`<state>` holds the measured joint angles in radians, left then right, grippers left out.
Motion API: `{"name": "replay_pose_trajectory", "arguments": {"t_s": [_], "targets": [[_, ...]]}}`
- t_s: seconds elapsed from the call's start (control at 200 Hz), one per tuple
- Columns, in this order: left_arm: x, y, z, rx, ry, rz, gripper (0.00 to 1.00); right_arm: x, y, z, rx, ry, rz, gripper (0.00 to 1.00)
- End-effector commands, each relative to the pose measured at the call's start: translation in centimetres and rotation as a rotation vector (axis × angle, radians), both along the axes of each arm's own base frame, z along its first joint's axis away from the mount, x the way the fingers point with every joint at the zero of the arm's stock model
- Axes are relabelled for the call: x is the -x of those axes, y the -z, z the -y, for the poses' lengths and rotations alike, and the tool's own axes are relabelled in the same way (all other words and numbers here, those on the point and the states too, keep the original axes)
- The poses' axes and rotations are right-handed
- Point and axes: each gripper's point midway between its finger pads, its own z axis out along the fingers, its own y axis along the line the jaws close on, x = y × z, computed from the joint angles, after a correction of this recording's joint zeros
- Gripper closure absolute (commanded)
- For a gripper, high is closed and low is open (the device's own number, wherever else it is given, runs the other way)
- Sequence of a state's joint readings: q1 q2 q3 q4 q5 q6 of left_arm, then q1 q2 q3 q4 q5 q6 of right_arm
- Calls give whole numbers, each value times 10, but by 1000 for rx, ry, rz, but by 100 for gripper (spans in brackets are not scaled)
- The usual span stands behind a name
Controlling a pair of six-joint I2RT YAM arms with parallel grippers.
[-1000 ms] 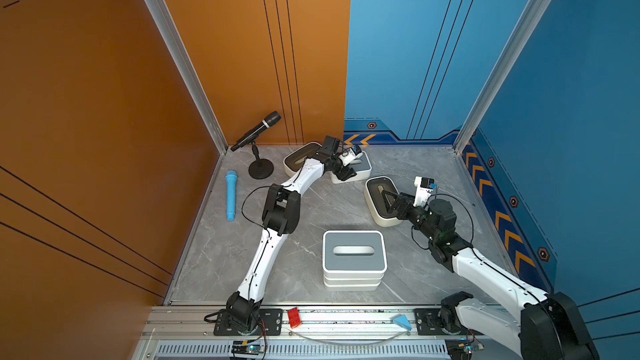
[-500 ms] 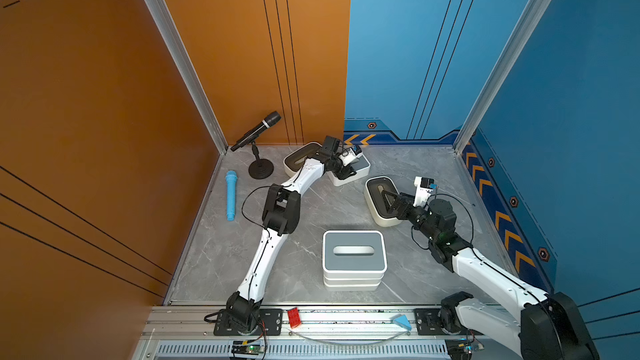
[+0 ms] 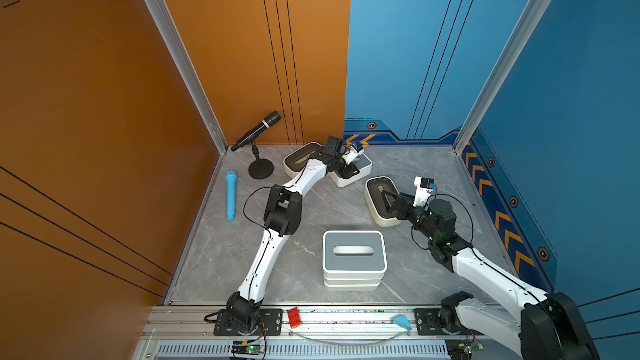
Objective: Stack the tissue boxes
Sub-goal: Pick up the tissue box from the center of the board.
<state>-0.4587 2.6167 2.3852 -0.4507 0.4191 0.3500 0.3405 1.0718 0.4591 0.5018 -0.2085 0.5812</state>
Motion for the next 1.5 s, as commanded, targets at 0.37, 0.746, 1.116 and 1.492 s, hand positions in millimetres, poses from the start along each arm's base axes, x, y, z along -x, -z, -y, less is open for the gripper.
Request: {"name": "replay_pose_trajectory", "arguments": {"t_s": [0.37,0.746,1.116,1.492], "targets": [[15,-102,6,45,-59,137,71,-4,-6,-6,-11,-22,19,0],[39,-145,-19,51,-85,174,71,-6,-5,-15,-62,-75,-3,0],[105,-185,-64,44,-96,215,71,1,-19,-37,-106,-204,11,0],[188,-212,-117,5,-93,239,71,15,-29,-54,-55,-285,70,0]]}}
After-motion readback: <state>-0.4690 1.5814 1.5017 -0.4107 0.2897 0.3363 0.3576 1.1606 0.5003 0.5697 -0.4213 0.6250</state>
